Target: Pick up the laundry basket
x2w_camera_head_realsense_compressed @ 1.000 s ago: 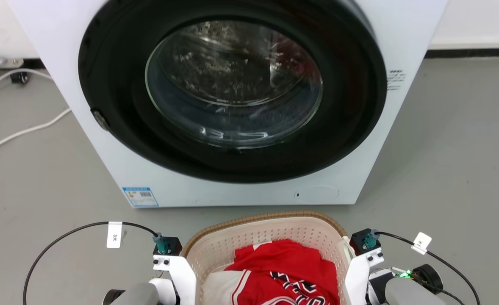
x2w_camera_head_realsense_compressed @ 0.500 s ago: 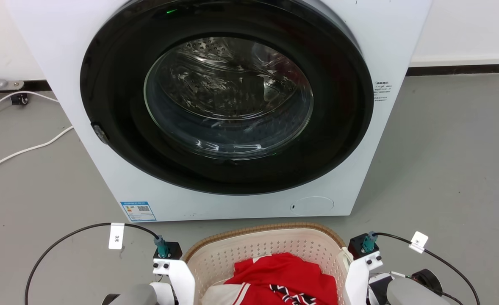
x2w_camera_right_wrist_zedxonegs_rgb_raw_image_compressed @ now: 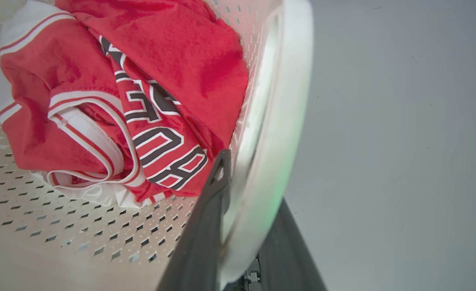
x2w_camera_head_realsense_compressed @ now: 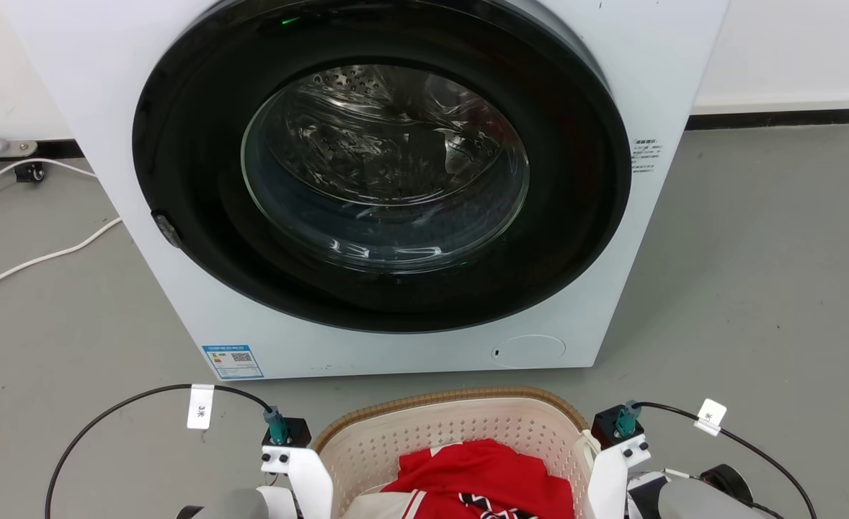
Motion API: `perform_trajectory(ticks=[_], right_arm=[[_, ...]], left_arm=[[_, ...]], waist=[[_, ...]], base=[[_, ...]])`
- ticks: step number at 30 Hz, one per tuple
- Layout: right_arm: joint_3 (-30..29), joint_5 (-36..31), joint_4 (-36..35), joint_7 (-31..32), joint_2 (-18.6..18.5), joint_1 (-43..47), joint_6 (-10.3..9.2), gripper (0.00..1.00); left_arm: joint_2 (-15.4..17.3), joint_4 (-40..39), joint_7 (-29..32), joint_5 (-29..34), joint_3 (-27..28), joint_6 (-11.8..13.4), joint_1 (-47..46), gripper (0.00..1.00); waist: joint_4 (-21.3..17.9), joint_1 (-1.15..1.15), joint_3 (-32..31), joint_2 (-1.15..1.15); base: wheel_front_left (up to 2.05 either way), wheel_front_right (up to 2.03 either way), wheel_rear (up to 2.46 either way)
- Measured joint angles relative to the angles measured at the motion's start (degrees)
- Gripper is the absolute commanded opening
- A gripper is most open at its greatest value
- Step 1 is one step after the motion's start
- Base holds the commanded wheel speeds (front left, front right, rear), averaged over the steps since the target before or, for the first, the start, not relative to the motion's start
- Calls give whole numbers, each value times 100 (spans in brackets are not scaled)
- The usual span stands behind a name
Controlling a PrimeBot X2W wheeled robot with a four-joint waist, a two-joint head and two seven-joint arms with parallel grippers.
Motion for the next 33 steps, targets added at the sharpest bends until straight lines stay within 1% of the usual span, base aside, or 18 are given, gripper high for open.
perform_trajectory(ticks=[14, 33], right_arm=[[449, 403, 93, -118, -2, -80, 0, 0], [915, 855, 187, -192, 18, -102, 0, 0]], left_arm=[[3, 30, -16, -141, -198, 0, -35, 0], [19, 67, -43, -332, -435, 0, -38, 0]], waist=[[14, 0, -16, 0], [-15, 1, -60, 0]], base=[[0, 0, 0], [0, 0, 0]])
